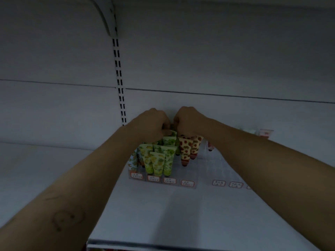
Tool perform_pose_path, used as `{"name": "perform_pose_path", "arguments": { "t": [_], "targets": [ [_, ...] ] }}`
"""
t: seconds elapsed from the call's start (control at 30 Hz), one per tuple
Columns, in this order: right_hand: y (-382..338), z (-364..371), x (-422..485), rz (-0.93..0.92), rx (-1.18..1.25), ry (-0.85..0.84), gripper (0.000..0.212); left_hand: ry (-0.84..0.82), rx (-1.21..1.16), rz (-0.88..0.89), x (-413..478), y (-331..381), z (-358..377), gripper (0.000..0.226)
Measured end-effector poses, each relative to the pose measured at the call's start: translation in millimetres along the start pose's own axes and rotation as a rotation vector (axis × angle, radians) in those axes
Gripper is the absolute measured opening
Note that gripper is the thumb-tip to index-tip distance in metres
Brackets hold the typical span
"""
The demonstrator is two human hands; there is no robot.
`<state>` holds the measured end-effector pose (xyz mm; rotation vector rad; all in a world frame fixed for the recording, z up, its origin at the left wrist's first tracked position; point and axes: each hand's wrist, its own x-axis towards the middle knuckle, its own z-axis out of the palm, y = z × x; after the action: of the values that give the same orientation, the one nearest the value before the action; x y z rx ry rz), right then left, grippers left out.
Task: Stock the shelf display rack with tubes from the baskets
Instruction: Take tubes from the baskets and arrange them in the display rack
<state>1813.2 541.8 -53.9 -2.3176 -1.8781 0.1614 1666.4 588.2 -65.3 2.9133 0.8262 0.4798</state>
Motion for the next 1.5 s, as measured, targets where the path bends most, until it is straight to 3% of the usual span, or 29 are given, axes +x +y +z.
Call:
{"name": "perform_pose_path", "arguments": {
  "t": [0.2, 0.27, 0.33, 0.4, 0.53, 0.77, 0.97, 1.07, 1.2, 1.33, 1.5],
  "targets": [
    [9.3, -5.8, -22.6, -0.020, 0.038, 0.004, 0.027, 0.047, 0.046, -0.058, -16.7, 4.4, 7.2, 0.025],
    [9.9, -15.6, -33.2, -0.037, 0.019, -0.014, 0.034, -0.018, 0.115, -0.073, -22.9, 7.7, 4.0, 0.032],
    [11.8, -26.3, -47.8, -0.059, 0.065, 0.074, 0.043, -0.065, 0.130, -0.093, -31.8, 13.1, -2.5, 0.044],
    [14.2, -32.0, -69.4, -0.089, 0.102, 0.147, 0.053, -0.051, 0.143, -0.093, -44.5, 20.7, -9.7, 0.052],
    [9.9, -26.5, -123.7, -0.126, 0.141, 0.142, 0.071, 0.002, 0.149, -0.093, -83.0, 41.5, -17.2, 0.058],
    [-6.5, 32.5, -223.2, -0.256, 0.098, 0.290, 0.075, 0.069, 0.245, -0.123, -172.3, 87.5, 3.2, 0.062],
    [-12.8, 114.4, -286.4, -0.294, 0.136, 0.338, 0.054, 0.066, 0.258, -0.017, -251.1, 111.6, 49.6, 0.053],
    [-12.2, 157.1, -306.5, -0.267, 0.135, 0.138, 0.047, -0.061, 0.240, -0.018, -277.0, 120.1, 85.4, 0.049],
    [-0.5, 224.9, -322.7, -0.136, 0.134, -0.255, 0.064, -0.315, 0.183, -0.163, -305.0, 123.5, 146.6, 0.054],
    [10.9, 277.4, -329.4, -0.113, 0.077, -0.384, 0.069, -0.577, 0.074, -0.303, -331.5, 115.1, 204.9, 0.058],
    [11.6, 339.1, -329.8, -0.078, 0.095, -0.565, 0.054, -0.787, 0.049, -0.368, -356.0, 100.8, 258.7, 0.052]
  ]
}}
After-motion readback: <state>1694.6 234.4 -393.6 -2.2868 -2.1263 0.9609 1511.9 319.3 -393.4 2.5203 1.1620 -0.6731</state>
